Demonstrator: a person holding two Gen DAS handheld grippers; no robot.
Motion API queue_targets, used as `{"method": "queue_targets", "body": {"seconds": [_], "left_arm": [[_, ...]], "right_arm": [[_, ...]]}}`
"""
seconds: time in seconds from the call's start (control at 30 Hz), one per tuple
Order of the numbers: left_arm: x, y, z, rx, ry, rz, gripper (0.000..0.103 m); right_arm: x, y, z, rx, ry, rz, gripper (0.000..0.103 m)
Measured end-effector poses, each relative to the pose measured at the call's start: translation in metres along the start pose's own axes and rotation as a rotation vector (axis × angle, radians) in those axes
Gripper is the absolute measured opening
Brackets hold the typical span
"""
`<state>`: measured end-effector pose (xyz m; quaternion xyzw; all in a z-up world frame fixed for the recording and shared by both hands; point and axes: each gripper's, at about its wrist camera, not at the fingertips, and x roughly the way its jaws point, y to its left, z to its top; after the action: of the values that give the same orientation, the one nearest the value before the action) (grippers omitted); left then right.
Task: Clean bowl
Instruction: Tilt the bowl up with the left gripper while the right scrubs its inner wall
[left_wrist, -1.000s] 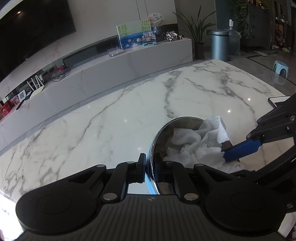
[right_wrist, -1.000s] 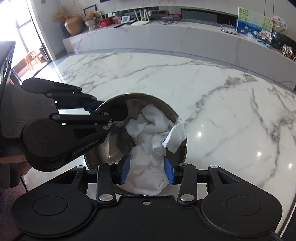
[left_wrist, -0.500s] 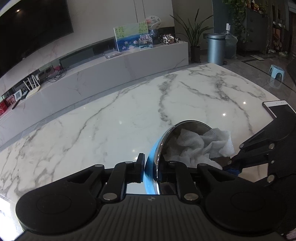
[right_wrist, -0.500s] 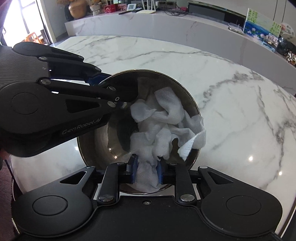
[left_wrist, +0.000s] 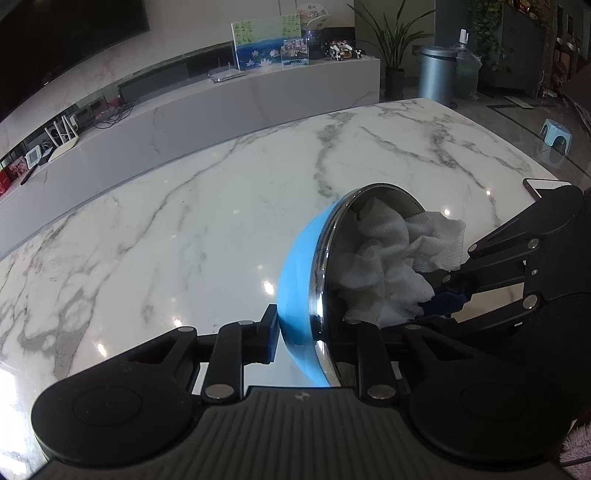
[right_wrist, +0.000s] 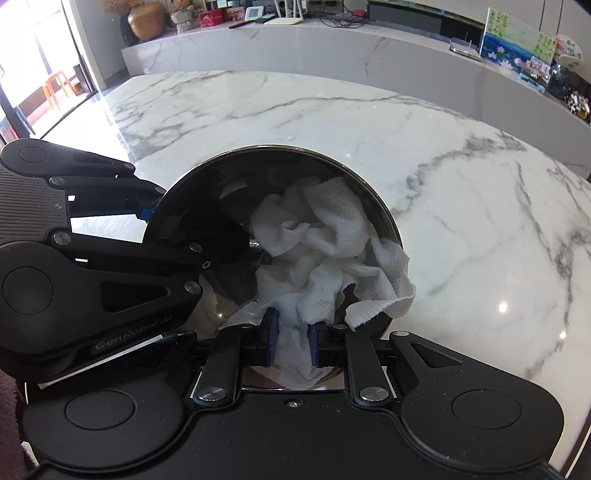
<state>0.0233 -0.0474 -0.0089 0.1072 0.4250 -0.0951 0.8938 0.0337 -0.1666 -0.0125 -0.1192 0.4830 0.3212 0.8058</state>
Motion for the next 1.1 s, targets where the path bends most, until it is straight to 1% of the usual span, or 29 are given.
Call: {"method": "queue_targets", "body": {"seconds": [0.07,0.13,0.23,0.33,0.6,0.77,0.87,0.97,1.1], "left_arm": [[0.001,-0.003,0.002,0.022,-0.001,0.008,0.021],[0.003,-0.005,0.004,0.036,0.002,0.007,0.021],[0.006,-0.003,0.006,0.031,0.020,-0.011,0.021],[0.009,-0.002,0.006,0.029,0.033,-0.026,0.021],[0.012,-0.002,0.007,0.031,0.049,-0.034,0.021],[0.013,-0.002,0.009,0.023,0.047,-0.033,0.021],[0.014,0.000,0.008,-0.012,0.040,-0.034,0.025],[0.020,0.001,0.006,-0.052,0.061,-0.055,0.033],[0.026,0.006,0.002,-0.108,0.091,-0.090,0.034]], "right_arm": [[-0.001,0.007,-0.001,-0.033,-0.004,-0.020,0.015],[0.000,0.014,-0.003,-0.092,-0.009,-0.061,0.014],[0.004,0.015,-0.004,-0.149,-0.014,-0.107,0.014],[0.002,0.010,-0.004,-0.137,-0.016,-0.123,0.013],[0.001,0.003,-0.004,-0.134,-0.029,-0.177,0.010],[0.003,0.002,0.000,-0.119,-0.021,-0.172,0.010],[0.001,0.001,0.001,-0.087,-0.018,-0.158,0.010],[0.000,0.001,0.003,-0.061,-0.014,-0.145,0.010],[-0.002,-0.006,0.001,0.009,-0.007,-0.083,0.011]]}}
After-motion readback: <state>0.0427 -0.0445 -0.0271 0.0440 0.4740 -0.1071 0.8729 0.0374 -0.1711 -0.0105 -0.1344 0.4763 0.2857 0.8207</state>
